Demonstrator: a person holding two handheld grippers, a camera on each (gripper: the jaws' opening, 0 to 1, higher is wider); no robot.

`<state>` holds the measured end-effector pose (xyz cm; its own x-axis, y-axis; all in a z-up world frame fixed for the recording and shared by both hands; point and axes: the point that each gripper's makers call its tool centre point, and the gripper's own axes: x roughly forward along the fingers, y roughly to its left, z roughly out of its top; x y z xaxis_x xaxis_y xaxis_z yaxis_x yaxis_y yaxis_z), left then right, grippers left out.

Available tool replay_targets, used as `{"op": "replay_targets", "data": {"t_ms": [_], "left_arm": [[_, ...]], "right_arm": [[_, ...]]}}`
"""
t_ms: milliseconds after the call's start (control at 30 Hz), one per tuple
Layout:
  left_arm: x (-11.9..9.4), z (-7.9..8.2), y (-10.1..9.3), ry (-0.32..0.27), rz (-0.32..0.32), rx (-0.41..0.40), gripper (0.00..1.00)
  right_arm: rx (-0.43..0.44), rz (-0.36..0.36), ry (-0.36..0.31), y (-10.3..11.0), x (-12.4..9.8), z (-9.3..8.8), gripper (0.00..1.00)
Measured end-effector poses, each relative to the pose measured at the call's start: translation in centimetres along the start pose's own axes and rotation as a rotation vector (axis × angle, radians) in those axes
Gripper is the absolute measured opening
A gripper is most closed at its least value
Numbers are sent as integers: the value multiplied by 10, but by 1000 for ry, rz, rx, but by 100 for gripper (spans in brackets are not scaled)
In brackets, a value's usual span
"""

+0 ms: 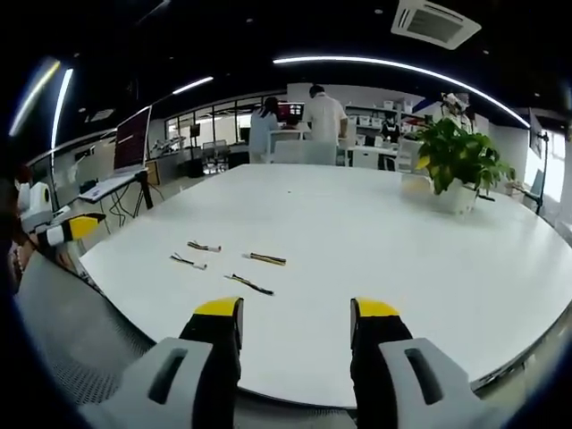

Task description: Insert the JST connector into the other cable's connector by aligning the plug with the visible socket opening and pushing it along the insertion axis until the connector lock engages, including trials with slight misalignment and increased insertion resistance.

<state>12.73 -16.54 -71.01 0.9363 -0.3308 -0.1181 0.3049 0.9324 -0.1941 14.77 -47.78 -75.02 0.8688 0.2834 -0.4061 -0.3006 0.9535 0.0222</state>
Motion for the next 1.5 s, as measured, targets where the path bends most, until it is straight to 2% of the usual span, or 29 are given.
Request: {"op": "replay_targets", "data": {"t_ms": [267, 400, 500, 667, 800, 900, 1067, 1200, 1300, 1400, 1500], "left_arm": [[0, 2, 3, -24, -3, -9, 61], [0, -1, 5, -3, 12, 2, 63], [0, 0, 4, -13, 13, -1, 64], [2, -5, 2, 22, 3, 9, 66], [1, -2, 6, -2, 29, -1, 68], [1, -4, 6, 13, 24, 3, 69], [1, -3, 3, 5, 3, 0, 68], [0, 0, 7, -13, 14, -15, 68], [-1, 3, 8, -38, 17, -27, 69], [0, 1, 8, -27, 19, -26, 68], [0, 4, 10, -45, 36, -35, 69]], "right_arm": [[4, -17, -10, -2, -1, 1, 47], [-3, -9, -1, -1, 0, 0, 48], [-14, 10, 20, 2, 0, -3, 50], [-18, 27, 12, 4, 0, -2, 53], [-19, 24, 7, 4, 0, -1, 53], [-33, 40, 28, 8, 0, -4, 54], [-20, 29, 13, 7, 0, -2, 56], [-37, 48, 48, 12, 2, -7, 59], [-26, 37, 26, 10, 1, -3, 60], [-24, 28, 33, 8, 1, -4, 62], [-23, 36, 28, 9, 1, -4, 62]]}}
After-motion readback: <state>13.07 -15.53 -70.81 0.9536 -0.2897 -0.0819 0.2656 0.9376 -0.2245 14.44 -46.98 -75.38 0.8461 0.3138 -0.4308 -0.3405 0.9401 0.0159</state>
